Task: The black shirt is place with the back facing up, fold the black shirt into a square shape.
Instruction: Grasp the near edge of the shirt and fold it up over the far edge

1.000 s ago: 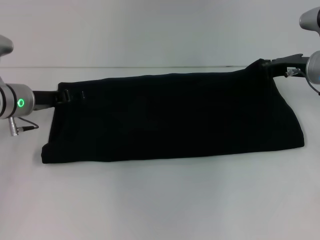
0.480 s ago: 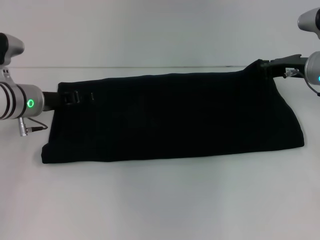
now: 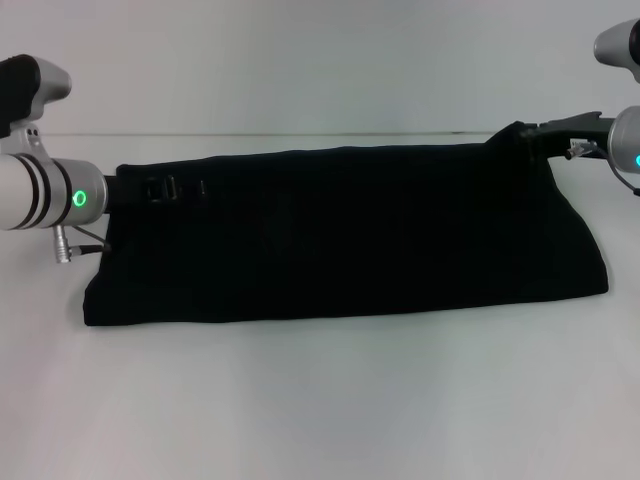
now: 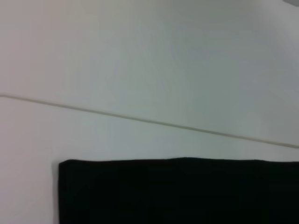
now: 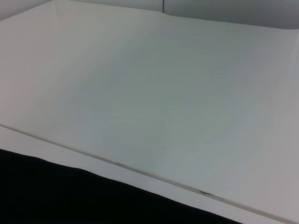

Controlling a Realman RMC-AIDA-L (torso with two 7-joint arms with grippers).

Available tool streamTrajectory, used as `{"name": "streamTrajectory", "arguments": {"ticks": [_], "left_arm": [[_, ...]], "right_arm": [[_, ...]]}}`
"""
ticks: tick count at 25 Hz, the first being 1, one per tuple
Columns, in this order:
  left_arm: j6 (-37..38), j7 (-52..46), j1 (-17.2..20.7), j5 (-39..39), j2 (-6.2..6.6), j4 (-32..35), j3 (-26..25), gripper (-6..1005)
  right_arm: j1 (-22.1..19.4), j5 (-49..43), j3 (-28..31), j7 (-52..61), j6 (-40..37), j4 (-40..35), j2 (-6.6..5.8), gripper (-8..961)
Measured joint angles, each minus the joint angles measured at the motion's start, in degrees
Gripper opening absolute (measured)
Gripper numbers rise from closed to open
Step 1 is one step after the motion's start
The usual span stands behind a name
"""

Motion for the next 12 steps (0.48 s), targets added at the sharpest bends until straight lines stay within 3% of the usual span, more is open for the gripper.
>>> {"name": "streamTrajectory", "arguments": {"ticks": [12], "left_arm": [[-2.48, 0.03, 1.27, 0.44, -0.01, -0.05, 0.03, 833]], "right_arm": [[-0.08, -0.14, -0.06, 0.0, -0.01, -0.44, 0.0, 46]]}}
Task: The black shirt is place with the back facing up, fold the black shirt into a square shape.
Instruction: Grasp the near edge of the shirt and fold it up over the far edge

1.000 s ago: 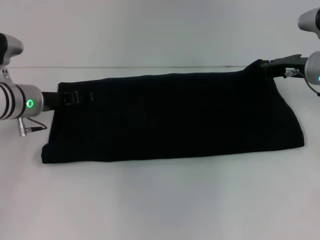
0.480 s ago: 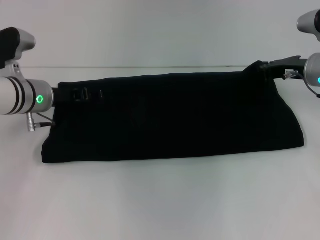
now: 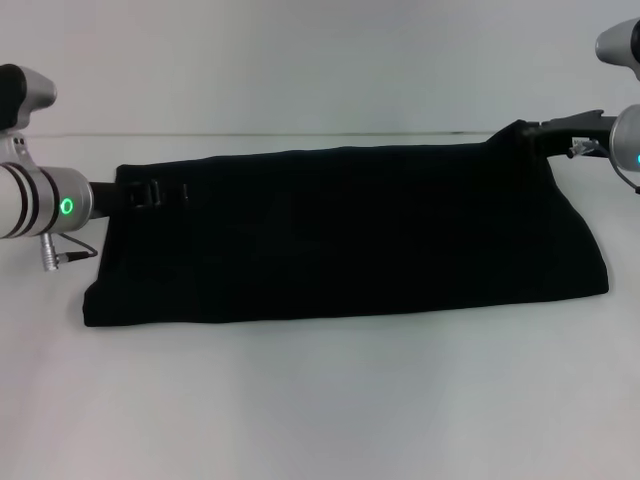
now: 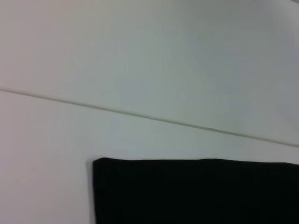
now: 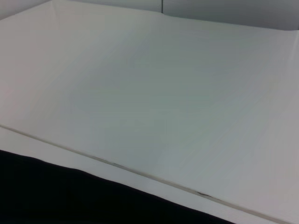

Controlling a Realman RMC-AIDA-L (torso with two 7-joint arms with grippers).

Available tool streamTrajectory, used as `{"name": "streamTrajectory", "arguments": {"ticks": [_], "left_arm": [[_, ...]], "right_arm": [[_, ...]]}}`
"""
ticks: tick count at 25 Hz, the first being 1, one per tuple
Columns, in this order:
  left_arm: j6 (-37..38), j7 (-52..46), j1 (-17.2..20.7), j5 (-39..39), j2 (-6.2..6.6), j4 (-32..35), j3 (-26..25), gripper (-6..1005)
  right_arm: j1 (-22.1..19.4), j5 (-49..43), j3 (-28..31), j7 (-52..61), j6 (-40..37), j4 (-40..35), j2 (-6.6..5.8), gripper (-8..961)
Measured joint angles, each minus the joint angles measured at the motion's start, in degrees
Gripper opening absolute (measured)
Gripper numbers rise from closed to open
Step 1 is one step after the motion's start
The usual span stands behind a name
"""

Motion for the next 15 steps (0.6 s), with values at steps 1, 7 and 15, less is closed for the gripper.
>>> {"name": "streamTrajectory", "arguments": {"ticks": [1, 7, 15], "left_arm": [[-0.34, 0.02, 0.02, 0.02, -0.02, -0.15, 0.03, 833], [-1.29, 0.47, -0.35, 0.09, -0.08, -1.31, 0.09, 834], [-2.34, 0.82, -0.95, -0.12, -0.58, -1.48, 0.08, 834]], "right_arm": [[0.0, 0.0, 0.0, 0.0, 0.0, 0.0, 0.0, 46], [0.0, 0.0, -0.03, -0.01, 0.0, -0.14, 0.11, 47], [0.0, 0.24, -0.03, -0.58, 0.0, -0.16, 0.26, 46]]}}
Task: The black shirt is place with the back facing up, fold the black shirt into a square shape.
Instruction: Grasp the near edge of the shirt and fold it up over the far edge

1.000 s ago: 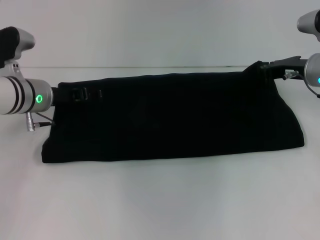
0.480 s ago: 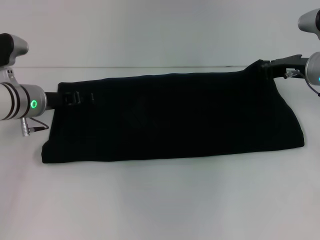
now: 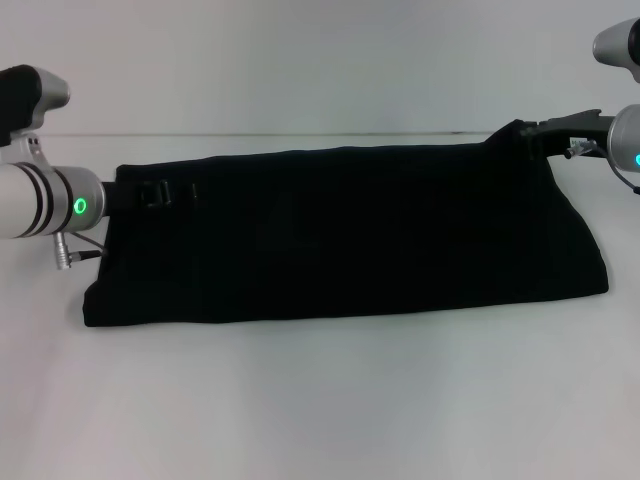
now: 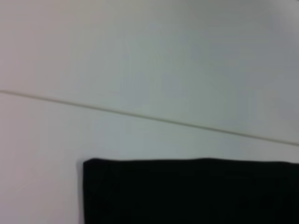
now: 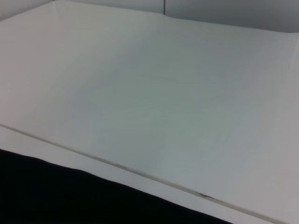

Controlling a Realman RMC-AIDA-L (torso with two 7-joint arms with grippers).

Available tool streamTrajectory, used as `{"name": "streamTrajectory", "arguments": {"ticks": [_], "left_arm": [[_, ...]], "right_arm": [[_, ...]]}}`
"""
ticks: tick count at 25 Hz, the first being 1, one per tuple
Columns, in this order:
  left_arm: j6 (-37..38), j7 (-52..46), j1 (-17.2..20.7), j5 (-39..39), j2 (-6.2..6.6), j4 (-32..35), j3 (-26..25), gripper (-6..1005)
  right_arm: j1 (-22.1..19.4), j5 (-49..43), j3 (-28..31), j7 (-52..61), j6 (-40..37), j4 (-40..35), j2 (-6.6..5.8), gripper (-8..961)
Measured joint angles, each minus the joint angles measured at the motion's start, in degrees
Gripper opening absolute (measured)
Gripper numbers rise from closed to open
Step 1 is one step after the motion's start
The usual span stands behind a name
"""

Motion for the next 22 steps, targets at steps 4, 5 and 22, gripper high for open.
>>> {"name": "streamTrajectory", "arguments": {"ticks": [4, 5, 22], "left_arm": [[-0.45, 0.63, -0.59, -0.08, -0.12, -0.05, 0.0, 834], [-0.47, 0.77, -0.66, -0.09, -0.15, -0.08, 0.0, 834], [-2.11, 0.82, -0.71, 0.16, -0.43, -1.31, 0.0, 834]], "right_arm": [[0.0, 0.02, 0.0, -0.02, -0.2, 0.0, 0.0, 46], [-0.03, 0.03, 0.0, -0.02, -0.25, 0.0, 0.0, 46], [-0.26, 0.03, 0.0, -0.03, -0.4, 0.0, 0.0, 46]]}}
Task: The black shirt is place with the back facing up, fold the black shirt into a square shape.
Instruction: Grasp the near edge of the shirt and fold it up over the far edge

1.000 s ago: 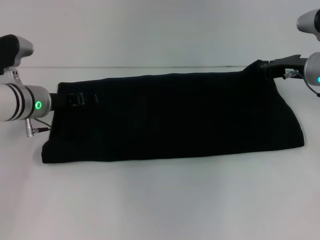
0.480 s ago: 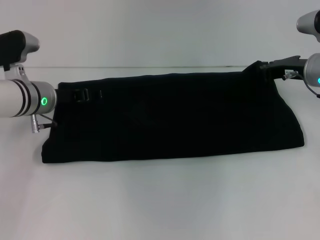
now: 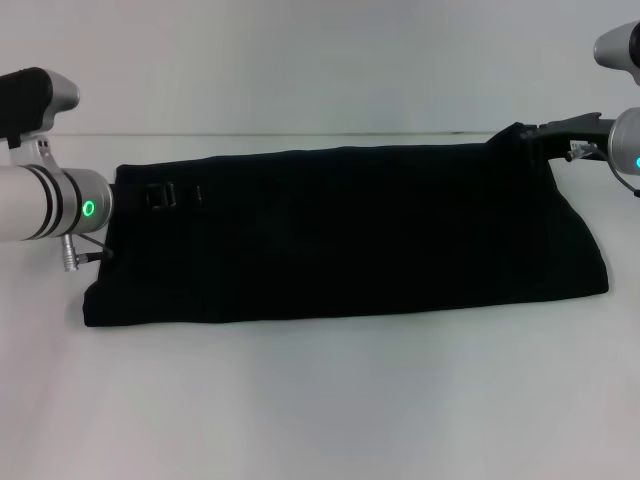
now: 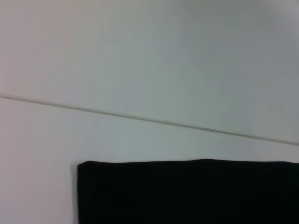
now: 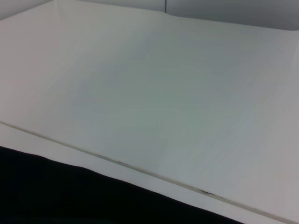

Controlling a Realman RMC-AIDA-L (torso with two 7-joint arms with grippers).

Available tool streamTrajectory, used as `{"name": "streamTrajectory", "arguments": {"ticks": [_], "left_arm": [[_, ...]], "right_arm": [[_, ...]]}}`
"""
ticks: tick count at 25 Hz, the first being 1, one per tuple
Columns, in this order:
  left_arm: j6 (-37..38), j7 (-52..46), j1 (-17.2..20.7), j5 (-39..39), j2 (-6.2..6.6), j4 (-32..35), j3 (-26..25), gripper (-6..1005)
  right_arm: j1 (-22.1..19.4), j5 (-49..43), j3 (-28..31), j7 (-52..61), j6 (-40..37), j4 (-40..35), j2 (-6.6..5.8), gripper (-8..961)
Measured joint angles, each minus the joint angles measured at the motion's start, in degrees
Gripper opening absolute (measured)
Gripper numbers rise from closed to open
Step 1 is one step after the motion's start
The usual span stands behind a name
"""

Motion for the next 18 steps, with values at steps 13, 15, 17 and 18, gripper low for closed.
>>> {"name": "streamTrajectory", "arguments": {"ticks": [13, 15, 17, 18], "left_arm": [[0.05, 0.0, -0.07, 0.05, -0.06, -0.12, 0.14, 833], [0.11, 0.0, -0.27, -0.05, -0.18, -0.12, 0.95, 832], [0.02, 0.0, -0.32, -0.16, -0.26, -0.12, 1.77, 832], [-0.05, -0.01, -0.34, -0.18, -0.28, -0.12, 1.98, 831]], "right_arm": [[0.01, 0.0, 0.0, 0.0, -0.03, 0.0, 0.0, 47], [0.01, 0.0, 0.0, 0.0, -0.03, 0.0, 0.0, 47], [0.01, -0.01, 0.0, 0.0, -0.03, -0.01, 0.0, 47], [0.03, 0.0, 0.0, 0.0, -0.03, -0.02, 0.0, 47]]}}
